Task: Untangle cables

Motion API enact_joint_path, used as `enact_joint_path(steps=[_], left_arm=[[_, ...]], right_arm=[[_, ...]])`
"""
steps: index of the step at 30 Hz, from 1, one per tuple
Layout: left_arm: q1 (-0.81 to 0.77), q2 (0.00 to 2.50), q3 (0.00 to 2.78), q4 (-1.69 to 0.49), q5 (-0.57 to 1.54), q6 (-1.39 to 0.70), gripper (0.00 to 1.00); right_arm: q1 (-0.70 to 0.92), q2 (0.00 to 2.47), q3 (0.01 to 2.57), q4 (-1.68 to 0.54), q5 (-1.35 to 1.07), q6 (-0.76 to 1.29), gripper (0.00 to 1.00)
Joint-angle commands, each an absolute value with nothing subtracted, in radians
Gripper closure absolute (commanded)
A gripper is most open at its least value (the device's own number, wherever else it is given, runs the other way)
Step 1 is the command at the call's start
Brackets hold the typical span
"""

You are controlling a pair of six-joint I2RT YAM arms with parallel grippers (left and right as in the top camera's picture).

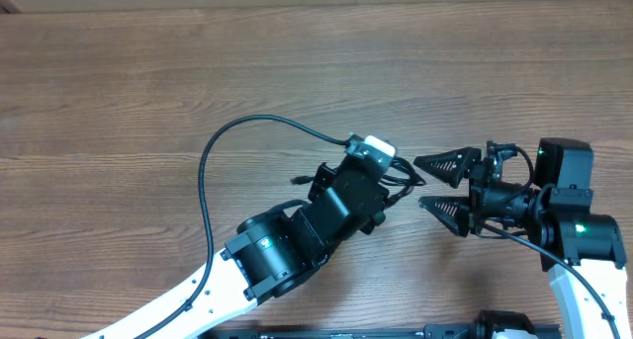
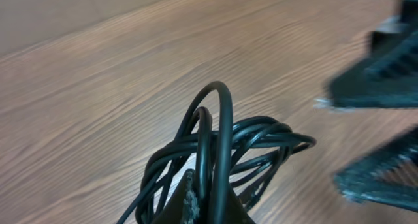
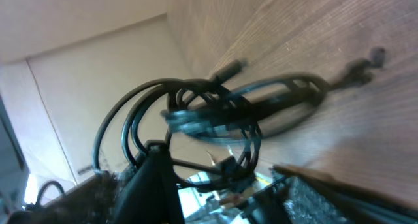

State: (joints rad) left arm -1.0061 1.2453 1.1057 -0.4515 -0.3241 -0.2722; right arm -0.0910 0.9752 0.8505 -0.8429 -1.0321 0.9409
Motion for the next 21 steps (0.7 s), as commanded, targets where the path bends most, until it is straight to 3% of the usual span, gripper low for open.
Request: enact_joint_path(steps=[1,6,9,15,18,19,20,21], left_arm=[[-1.008,1.258,1.116,-0.415,-0.204,-0.205,0.96],[-1.008,1.263,1.116,-0.347,-0.054,-0.127,0.96],[-1.008,1.263,1.116,-0.339,0.032,-0.100,0.96],[-1.008,1.260,1.116,-0.336,-0.014,-0.105,0.96],[-1.008,1.260,1.116,-0.335,-0.118,-0.150,0.96],[-1.008,1.260,1.116,-0.336,-0.157,-0.177,0.96],[-1.007,1.260,1.116,-0.335,-0.218,-0.217,0.96],[-1.007,1.260,1.116,-0.335,-0.255,-0.242,0.96]], right_arm=[[-0.095,0.965,0.865,-0.812,-0.998,0.979,0.31],[-0.095,0.965,0.865,-0.808,-0.884,0.977,0.34],[-0.095,0.965,0.865,-0.809,-0.848,0.976,0.46],[-0.095,0.965,0.865,-0.819,-0.820,0.934,0.62],[-0.095,0.965,0.865,-0.826,-0.823,0.898,0.76],[-0.095,0.965,0.865,-0.826,-0.825,0.883,0.83],[-0.095,0.965,0.865,-0.834,-0.828,0.855,0.96],[-0.095,0.965,0.865,-0.841,-0.831,0.827,0.96]])
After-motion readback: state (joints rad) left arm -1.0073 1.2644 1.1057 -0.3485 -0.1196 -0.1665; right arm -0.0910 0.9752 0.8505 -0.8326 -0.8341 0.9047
